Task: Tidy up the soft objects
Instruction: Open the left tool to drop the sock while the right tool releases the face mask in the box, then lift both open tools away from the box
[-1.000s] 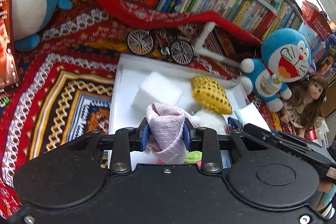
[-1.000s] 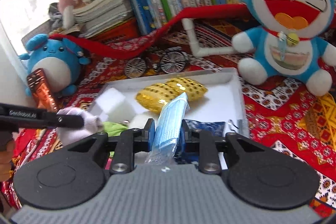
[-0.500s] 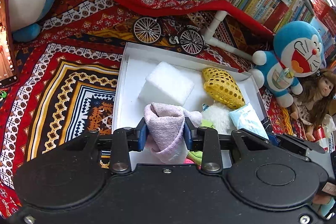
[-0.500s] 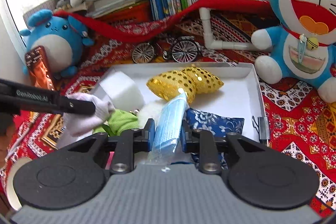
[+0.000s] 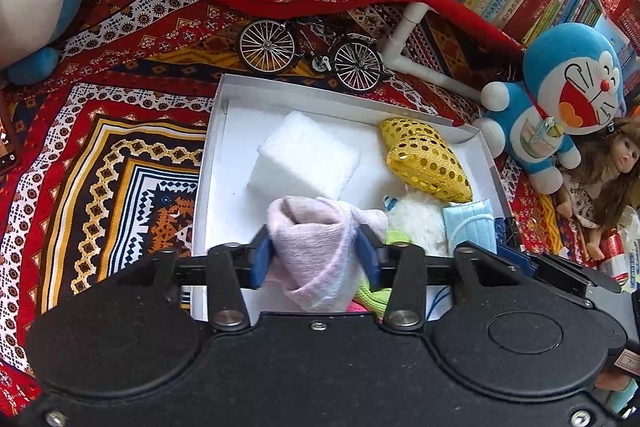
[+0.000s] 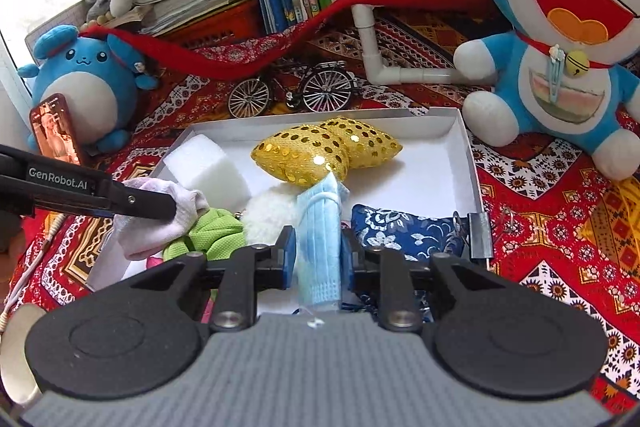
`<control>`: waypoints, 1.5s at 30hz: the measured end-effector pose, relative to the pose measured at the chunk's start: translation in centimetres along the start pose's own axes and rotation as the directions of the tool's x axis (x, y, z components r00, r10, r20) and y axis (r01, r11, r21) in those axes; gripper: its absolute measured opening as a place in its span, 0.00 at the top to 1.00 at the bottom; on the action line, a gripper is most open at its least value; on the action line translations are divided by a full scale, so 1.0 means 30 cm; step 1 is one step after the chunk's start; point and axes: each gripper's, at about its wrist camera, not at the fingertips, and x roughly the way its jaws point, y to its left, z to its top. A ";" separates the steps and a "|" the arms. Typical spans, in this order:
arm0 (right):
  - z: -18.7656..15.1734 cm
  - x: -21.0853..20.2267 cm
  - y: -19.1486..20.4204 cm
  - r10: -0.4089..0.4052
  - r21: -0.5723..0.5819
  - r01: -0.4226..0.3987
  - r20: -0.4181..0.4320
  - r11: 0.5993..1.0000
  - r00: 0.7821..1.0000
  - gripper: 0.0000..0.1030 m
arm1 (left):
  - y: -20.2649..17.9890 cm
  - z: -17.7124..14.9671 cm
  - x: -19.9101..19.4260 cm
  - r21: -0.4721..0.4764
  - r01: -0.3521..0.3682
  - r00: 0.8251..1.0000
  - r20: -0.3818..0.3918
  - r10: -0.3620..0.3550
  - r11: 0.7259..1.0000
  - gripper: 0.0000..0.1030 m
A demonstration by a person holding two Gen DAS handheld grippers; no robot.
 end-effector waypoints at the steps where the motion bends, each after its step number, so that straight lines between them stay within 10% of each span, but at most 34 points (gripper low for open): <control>1: 0.000 -0.004 0.001 0.004 0.000 -0.004 0.003 1.000 1.000 0.59 | 0.000 -0.001 -0.002 -0.002 0.004 1.000 0.000 -0.004 1.000 0.48; 12: -0.013 -0.082 0.033 0.019 -0.045 -0.017 0.059 0.999 0.998 0.40 | -0.014 -0.021 -0.071 0.028 0.013 0.998 0.062 -0.015 1.000 0.24; 45: -0.190 -0.462 0.087 0.069 -0.168 -0.017 0.309 0.986 0.949 0.18 | -0.143 -0.401 -0.463 0.271 0.045 0.919 0.367 -0.146 0.961 0.14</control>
